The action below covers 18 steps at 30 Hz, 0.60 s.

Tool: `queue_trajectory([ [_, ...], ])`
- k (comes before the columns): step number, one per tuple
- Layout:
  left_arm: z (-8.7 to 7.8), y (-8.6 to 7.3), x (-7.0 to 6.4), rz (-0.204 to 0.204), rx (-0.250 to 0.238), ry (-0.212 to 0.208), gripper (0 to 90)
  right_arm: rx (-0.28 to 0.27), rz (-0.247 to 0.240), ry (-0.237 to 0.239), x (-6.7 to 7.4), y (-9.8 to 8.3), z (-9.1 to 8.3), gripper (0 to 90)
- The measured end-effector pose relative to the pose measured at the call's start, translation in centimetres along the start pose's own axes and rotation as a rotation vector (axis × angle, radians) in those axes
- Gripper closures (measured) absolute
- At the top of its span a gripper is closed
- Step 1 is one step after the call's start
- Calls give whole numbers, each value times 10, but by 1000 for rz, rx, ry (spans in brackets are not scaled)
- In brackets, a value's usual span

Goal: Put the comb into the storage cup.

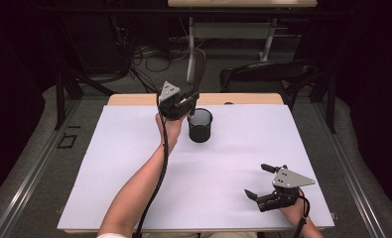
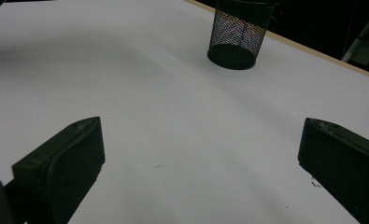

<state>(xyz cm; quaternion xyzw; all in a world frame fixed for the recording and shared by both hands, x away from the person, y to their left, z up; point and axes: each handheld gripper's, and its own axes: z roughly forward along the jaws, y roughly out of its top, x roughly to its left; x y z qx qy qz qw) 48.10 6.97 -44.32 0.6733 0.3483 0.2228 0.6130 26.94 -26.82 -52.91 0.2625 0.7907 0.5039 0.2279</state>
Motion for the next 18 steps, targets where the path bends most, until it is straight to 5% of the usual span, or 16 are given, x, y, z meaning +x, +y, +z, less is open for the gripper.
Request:
queue_trajectory([
  [18, 7, -6, 0, -11, -19, 17, 726, 0, 2, 0, 0, 0, 0, 3],
])
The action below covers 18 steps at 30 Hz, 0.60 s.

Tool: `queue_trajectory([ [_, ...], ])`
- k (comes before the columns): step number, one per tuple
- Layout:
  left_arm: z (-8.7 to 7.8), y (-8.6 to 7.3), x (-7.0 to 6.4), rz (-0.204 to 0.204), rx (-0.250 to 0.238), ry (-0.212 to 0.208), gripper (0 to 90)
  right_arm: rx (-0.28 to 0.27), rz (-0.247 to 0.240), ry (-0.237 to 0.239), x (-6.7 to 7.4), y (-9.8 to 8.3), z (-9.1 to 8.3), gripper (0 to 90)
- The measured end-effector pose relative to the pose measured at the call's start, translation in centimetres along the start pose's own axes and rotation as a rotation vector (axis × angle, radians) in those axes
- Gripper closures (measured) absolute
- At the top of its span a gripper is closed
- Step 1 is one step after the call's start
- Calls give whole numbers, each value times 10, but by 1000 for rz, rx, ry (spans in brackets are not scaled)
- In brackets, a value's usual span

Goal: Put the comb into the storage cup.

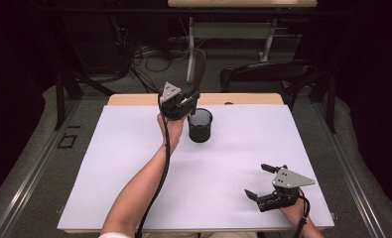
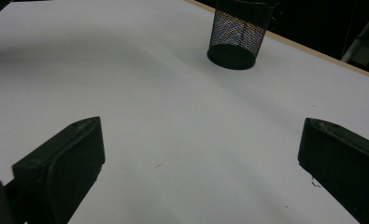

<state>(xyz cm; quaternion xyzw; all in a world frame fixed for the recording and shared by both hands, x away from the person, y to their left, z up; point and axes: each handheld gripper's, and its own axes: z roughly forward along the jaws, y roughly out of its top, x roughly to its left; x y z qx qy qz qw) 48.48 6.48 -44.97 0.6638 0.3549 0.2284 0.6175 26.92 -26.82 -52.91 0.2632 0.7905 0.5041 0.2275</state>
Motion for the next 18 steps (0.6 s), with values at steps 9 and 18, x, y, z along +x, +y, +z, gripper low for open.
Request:
queue_trajectory([
  [9, 3, -2, -1, 3, -11, -6, 726, 1, 1, 0, 0, 0, 0, 3],
  [18, 6, -5, -2, 0, -24, -19, 726, 2, 0, -1, 0, 0, 0, 3],
])
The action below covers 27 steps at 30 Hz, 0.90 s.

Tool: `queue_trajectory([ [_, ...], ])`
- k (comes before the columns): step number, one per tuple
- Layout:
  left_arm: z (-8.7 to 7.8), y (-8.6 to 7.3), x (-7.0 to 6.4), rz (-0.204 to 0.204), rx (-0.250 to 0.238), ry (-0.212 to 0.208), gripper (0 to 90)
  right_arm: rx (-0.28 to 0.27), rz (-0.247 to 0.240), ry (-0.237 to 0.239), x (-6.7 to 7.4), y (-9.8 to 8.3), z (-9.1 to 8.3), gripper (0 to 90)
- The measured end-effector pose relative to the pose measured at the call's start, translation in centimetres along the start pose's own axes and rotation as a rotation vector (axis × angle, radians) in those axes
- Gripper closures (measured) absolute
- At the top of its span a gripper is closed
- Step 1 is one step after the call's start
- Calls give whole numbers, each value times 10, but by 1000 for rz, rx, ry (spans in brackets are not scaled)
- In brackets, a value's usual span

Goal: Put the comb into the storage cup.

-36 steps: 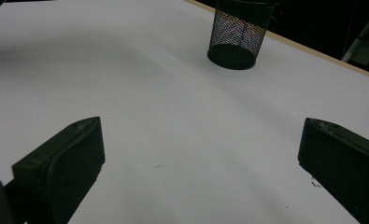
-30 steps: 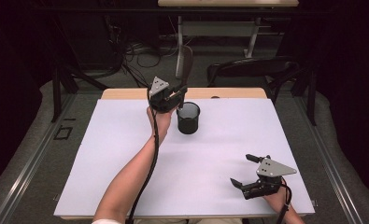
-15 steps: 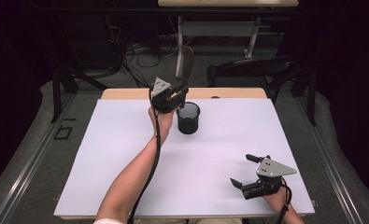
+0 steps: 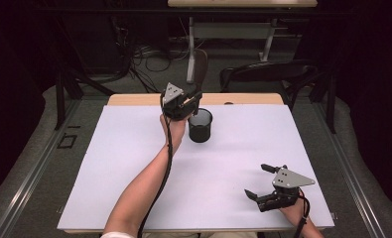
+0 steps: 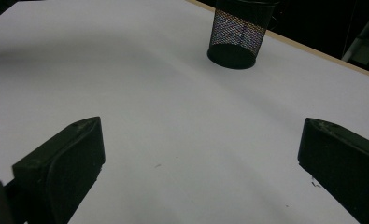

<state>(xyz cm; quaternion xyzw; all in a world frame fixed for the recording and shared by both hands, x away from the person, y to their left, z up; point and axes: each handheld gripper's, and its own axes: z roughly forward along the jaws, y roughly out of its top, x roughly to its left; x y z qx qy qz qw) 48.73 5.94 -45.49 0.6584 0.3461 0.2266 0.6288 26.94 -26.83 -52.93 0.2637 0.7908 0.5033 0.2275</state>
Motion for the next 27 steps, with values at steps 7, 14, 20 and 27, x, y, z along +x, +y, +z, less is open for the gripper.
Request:
queue_trajectory([
  [7, 3, -3, 0, -2, 2, 2, 726, 1, 2, 1, 0, 0, 0, 3],
  [14, 7, -7, -1, 6, 17, 2, 726, 0, 6, 1, 0, 0, 1, 4],
  [20, 10, -11, -1, 19, 22, 0, 726, 2, 3, 1, 0, 0, 0, 4],
  [27, 12, -16, 1, 2, 25, -2, 726, 3, 7, 1, 0, 0, 0, 4],
])
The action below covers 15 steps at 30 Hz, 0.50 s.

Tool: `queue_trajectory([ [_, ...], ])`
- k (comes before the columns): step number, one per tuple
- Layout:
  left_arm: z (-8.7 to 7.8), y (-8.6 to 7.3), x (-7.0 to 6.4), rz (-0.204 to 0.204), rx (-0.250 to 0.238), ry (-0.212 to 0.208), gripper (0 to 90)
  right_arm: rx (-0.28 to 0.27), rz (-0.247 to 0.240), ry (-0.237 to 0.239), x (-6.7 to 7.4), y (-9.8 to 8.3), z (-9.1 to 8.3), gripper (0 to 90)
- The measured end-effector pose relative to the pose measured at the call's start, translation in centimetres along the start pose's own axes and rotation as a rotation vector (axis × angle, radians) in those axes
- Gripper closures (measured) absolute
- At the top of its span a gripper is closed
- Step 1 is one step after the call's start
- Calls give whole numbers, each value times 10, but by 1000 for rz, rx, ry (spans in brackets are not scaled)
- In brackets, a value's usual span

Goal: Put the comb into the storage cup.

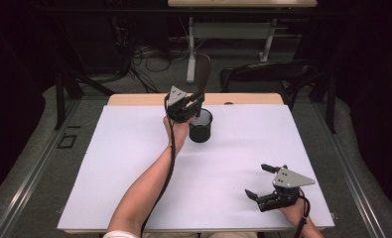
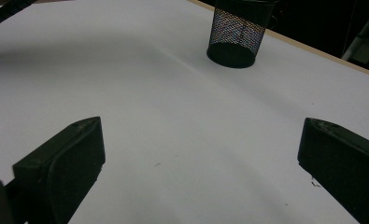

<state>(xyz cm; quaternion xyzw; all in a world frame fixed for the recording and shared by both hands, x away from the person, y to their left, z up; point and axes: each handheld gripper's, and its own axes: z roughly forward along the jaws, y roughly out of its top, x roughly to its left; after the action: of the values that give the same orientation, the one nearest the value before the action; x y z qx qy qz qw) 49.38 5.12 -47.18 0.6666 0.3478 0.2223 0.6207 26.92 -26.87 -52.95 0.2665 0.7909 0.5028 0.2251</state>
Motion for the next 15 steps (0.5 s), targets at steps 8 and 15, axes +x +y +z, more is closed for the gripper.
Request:
queue_trajectory([
  [8, 1, -2, 0, 3, 7, -5, 726, -2, 0, 1, 0, 0, 1, 4],
  [15, 2, -3, 0, 13, 15, -4, 726, 0, -1, 1, 0, 0, 0, 5],
])
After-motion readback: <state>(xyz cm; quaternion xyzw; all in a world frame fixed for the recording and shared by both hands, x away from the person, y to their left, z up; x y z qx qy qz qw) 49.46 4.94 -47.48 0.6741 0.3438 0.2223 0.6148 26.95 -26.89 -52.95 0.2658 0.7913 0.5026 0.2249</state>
